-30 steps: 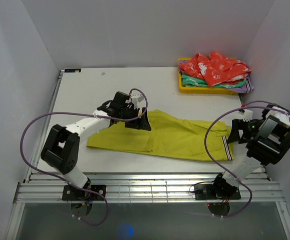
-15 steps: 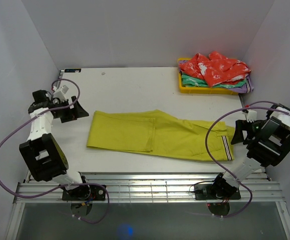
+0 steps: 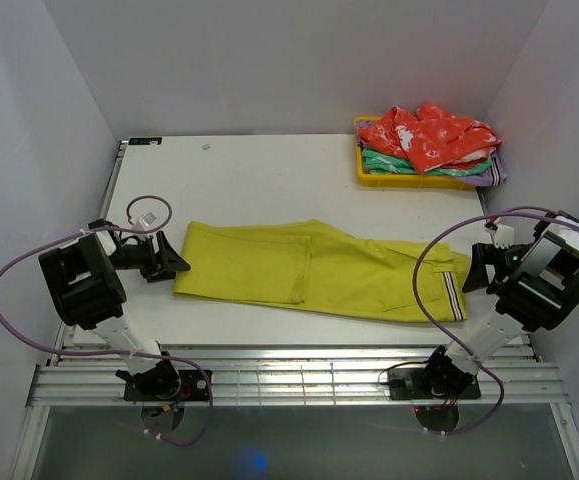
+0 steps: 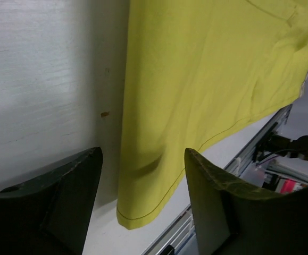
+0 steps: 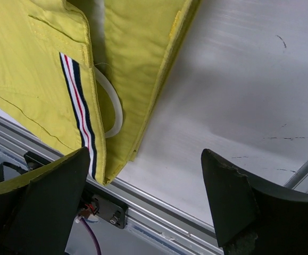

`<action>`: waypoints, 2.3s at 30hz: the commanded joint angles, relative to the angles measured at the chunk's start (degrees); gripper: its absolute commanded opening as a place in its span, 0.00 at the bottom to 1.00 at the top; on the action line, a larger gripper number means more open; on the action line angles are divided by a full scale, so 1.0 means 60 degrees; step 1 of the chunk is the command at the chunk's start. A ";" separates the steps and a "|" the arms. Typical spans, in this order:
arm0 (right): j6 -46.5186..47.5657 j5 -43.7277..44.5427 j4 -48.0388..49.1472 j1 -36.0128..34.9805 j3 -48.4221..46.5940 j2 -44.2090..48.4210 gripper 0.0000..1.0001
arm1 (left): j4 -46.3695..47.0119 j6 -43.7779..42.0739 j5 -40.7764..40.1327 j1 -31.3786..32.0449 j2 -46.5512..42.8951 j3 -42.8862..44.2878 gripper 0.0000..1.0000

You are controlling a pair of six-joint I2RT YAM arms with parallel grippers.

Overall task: Fold and stack the trousers
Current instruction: Fold the trousers

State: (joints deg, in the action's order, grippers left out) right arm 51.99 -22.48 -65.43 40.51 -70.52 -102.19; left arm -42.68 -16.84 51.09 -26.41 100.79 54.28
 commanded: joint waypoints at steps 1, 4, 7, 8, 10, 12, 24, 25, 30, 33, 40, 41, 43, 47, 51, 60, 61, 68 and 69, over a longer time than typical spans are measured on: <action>0.0183 0.0041 -0.0110 0.0220 -0.0344 -0.0223 0.90 | 0.0668 0.0038 0.0523 -0.0021 0.0264 0.0225 0.69; 0.0256 -0.0309 -0.0418 0.0279 -0.0536 -0.0326 0.90 | 0.0331 -0.0224 0.0859 -0.0036 0.0646 0.0430 0.61; 0.0315 -0.1054 -0.0739 0.0265 -0.0566 -0.0326 0.90 | 0.0067 -0.0430 0.1343 -0.0036 0.0838 0.0547 0.64; 0.0301 -0.1247 -0.0799 0.0236 -0.0551 -0.0326 0.90 | 0.0023 -0.0474 0.1430 -0.0036 0.0954 0.0562 0.64; 0.0213 -0.1540 -0.0829 0.0177 -0.0464 -0.0399 0.90 | -0.0065 -0.0562 0.1621 -0.0036 0.1072 0.0635 0.62; 0.0110 -0.1644 -0.0756 0.0016 -0.0274 -0.0458 0.90 | -0.0051 -0.0577 0.1767 -0.0036 0.1131 0.0665 0.50; -0.0403 -0.2493 -0.0067 -0.0555 0.0577 -0.0414 0.90 | -0.0357 -0.0020 0.2164 -0.1559 0.0224 0.1513 0.00; -0.0461 -0.2639 -0.0067 -0.0585 0.0577 -0.0400 0.90 | -0.0706 -0.0151 0.2164 -0.1777 0.0005 0.1631 0.00; -0.0680 -0.3123 -0.0009 -0.1067 0.0694 -0.0225 0.90 | -0.1851 -0.0431 0.2134 -0.1940 -0.0933 0.2641 0.00; -0.1002 -0.3736 0.0327 -0.1609 0.1015 -0.0005 0.91 | -0.2172 0.0286 0.2528 -0.1780 -0.1461 0.3634 0.00; -0.2232 -0.4807 0.1865 -0.3014 0.1924 0.0172 0.91 | -0.2409 0.2043 0.3422 -0.0728 -0.2120 0.4693 0.00; -0.2379 -0.4910 0.2055 -0.3162 0.2011 0.0128 0.91 | -0.2365 0.2234 0.3467 -0.0522 -0.2194 0.4809 0.00; -0.2700 -0.5303 0.2364 -0.3527 0.2115 -0.0047 0.91 | -0.2059 0.2747 0.3322 0.0193 -0.2428 0.4869 0.00; -0.3258 -0.5877 0.2847 -0.4099 0.2144 -0.0355 0.91 | -0.0654 0.4474 0.2691 0.1412 -0.3087 0.4548 0.00; -0.4122 -0.5965 0.3769 -0.4583 0.2363 -0.0283 0.91 | 0.0928 0.5881 0.1916 0.2598 -0.3454 0.4079 0.00; -0.5689 -0.5277 0.5528 -0.5389 0.2613 -0.0561 0.33 | 0.2686 0.7742 0.0115 0.5484 -0.3118 0.3785 0.00; -0.5720 -0.5320 0.5558 -0.5477 0.2584 -0.0561 0.25 | 0.2805 0.7859 -0.0018 0.5965 -0.3045 0.3785 0.00; -0.5911 -0.5438 0.5602 -0.5580 0.2525 -0.0605 0.08 | 0.4049 0.8621 -0.0912 0.8121 -0.2166 0.3566 0.00; -0.5911 -0.5525 0.5617 -0.5580 0.2569 -0.0576 0.08 | 0.4370 0.8767 -0.1043 0.8312 -0.2064 0.3536 0.00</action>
State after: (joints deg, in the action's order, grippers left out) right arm 17.56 -53.95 -33.50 7.55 -54.89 -105.51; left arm -23.16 31.73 47.33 20.18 87.85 76.20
